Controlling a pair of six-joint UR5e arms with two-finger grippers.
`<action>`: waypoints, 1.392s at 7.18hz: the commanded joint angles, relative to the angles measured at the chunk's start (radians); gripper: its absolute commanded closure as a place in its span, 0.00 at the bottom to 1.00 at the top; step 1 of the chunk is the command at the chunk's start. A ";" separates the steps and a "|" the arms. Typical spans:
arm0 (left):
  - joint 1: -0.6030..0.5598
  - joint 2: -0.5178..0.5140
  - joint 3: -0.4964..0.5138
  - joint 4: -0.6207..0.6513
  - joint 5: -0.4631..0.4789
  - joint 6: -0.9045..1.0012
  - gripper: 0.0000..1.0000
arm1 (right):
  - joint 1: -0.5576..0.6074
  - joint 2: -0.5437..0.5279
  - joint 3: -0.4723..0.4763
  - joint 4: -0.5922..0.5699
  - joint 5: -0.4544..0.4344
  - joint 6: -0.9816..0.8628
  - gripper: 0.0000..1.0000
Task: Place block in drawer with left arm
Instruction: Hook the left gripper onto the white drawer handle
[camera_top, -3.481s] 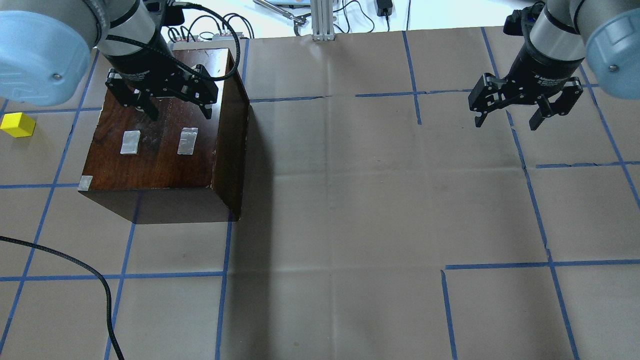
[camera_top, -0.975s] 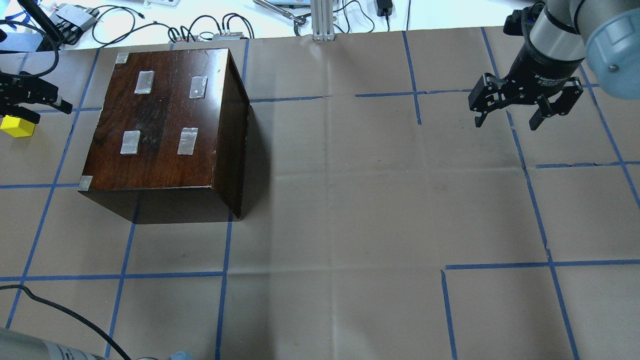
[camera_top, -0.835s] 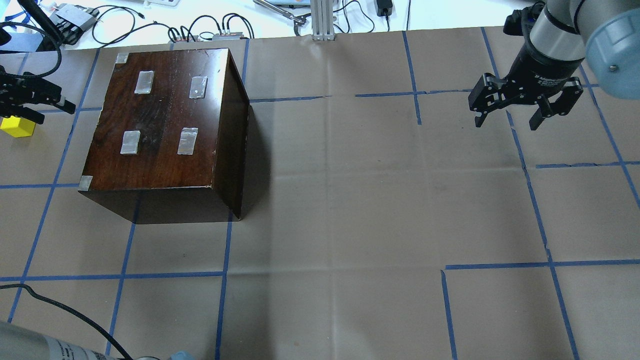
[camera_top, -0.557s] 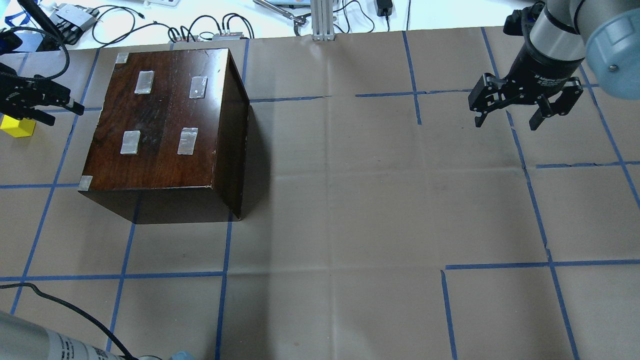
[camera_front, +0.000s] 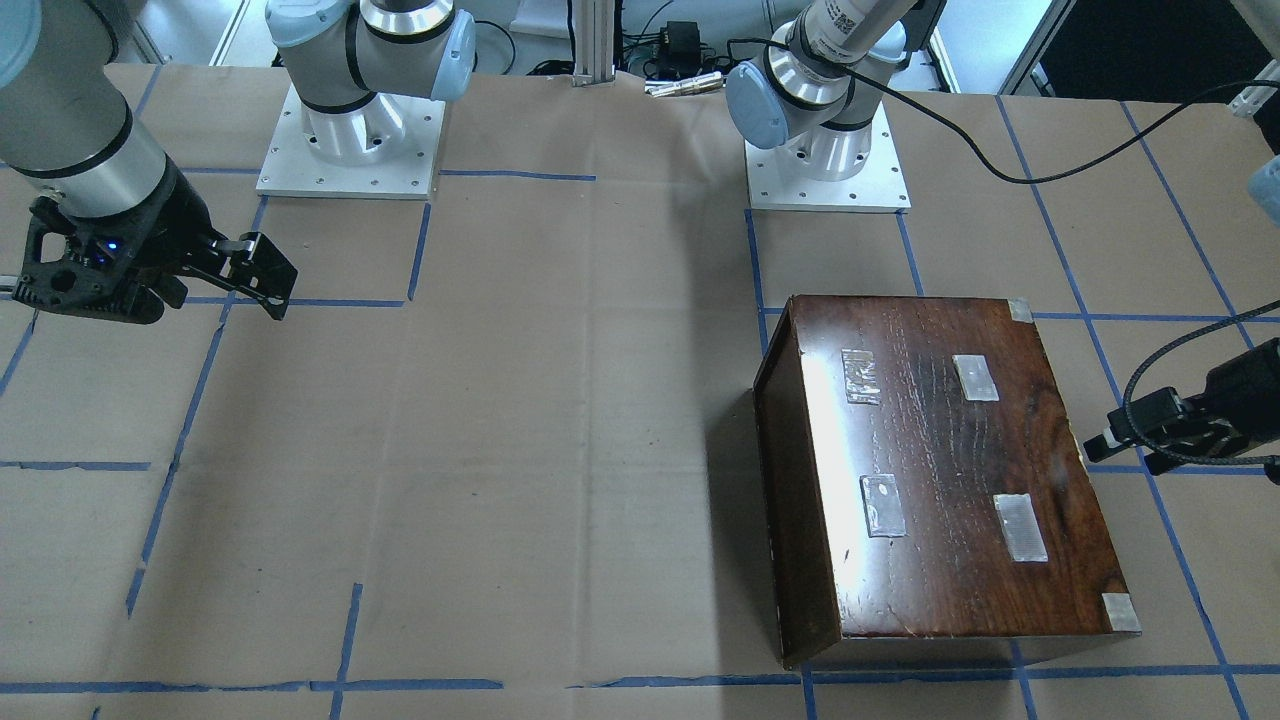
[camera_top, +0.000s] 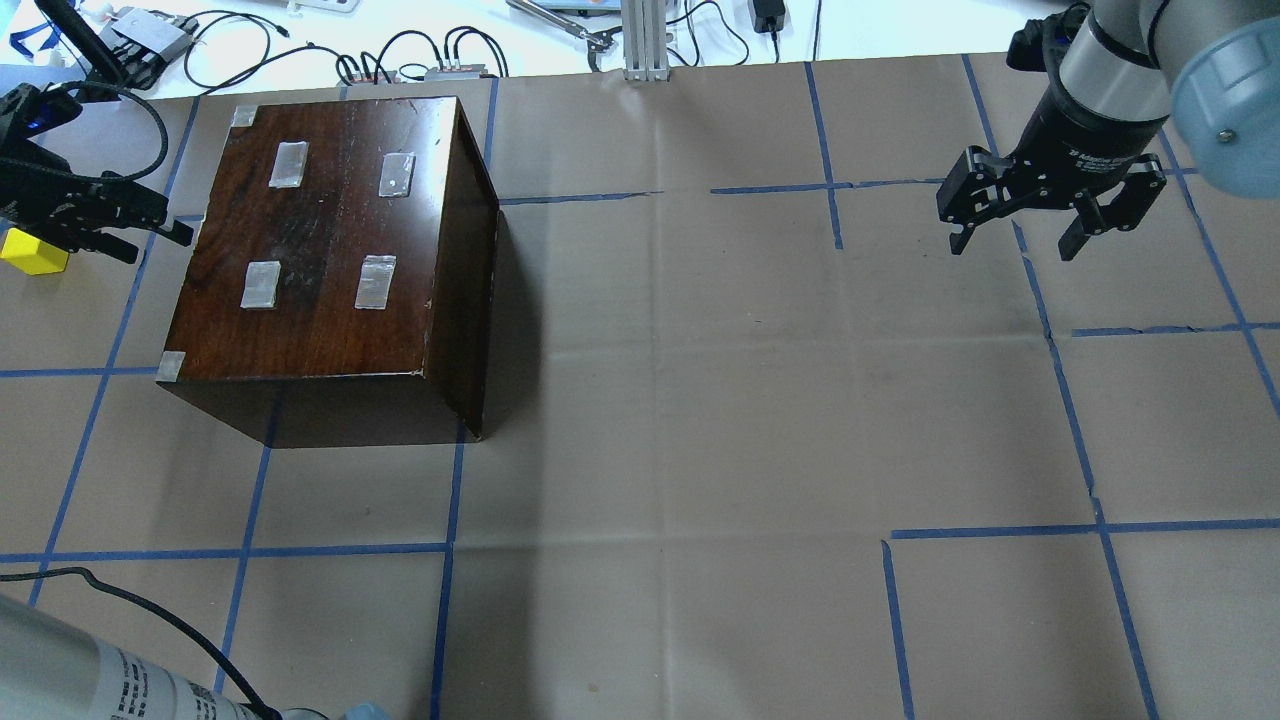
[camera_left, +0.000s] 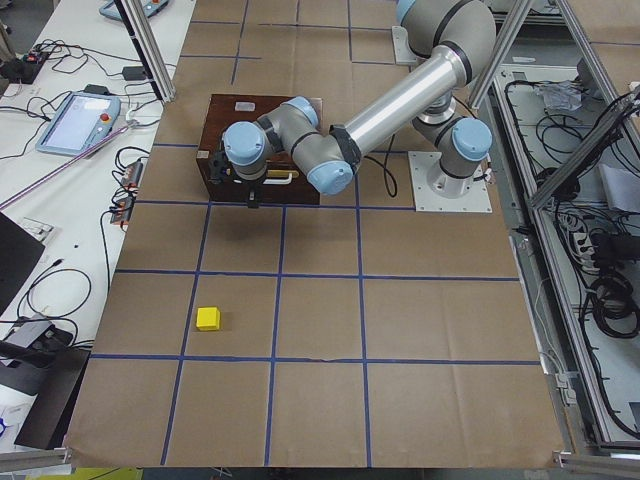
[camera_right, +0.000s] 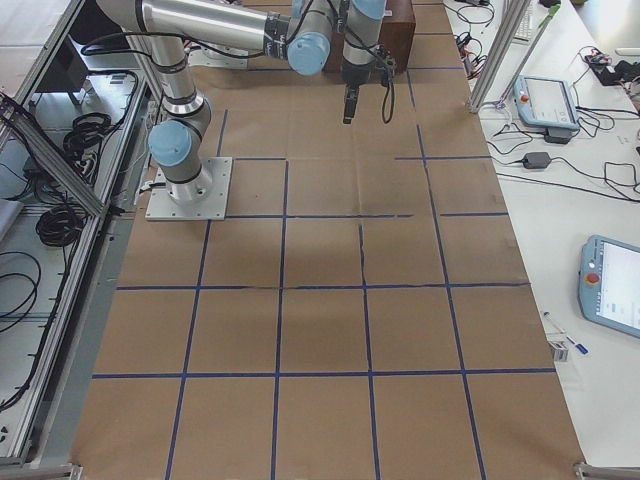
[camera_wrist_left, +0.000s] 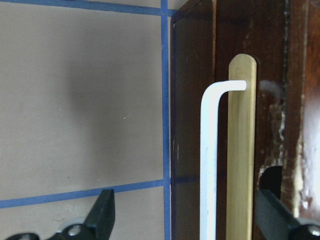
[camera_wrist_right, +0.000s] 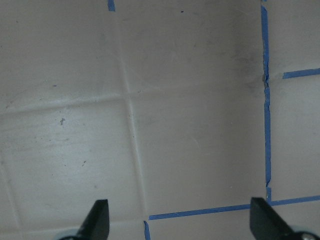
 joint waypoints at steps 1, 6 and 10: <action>-0.001 -0.022 -0.001 0.002 0.000 0.037 0.02 | 0.000 0.000 0.000 0.000 0.000 0.000 0.00; -0.004 -0.066 0.002 0.024 0.002 0.048 0.02 | 0.000 0.000 0.000 0.000 0.000 0.000 0.00; -0.003 -0.070 0.010 0.025 0.005 0.046 0.02 | 0.000 0.000 0.000 0.000 0.000 0.000 0.00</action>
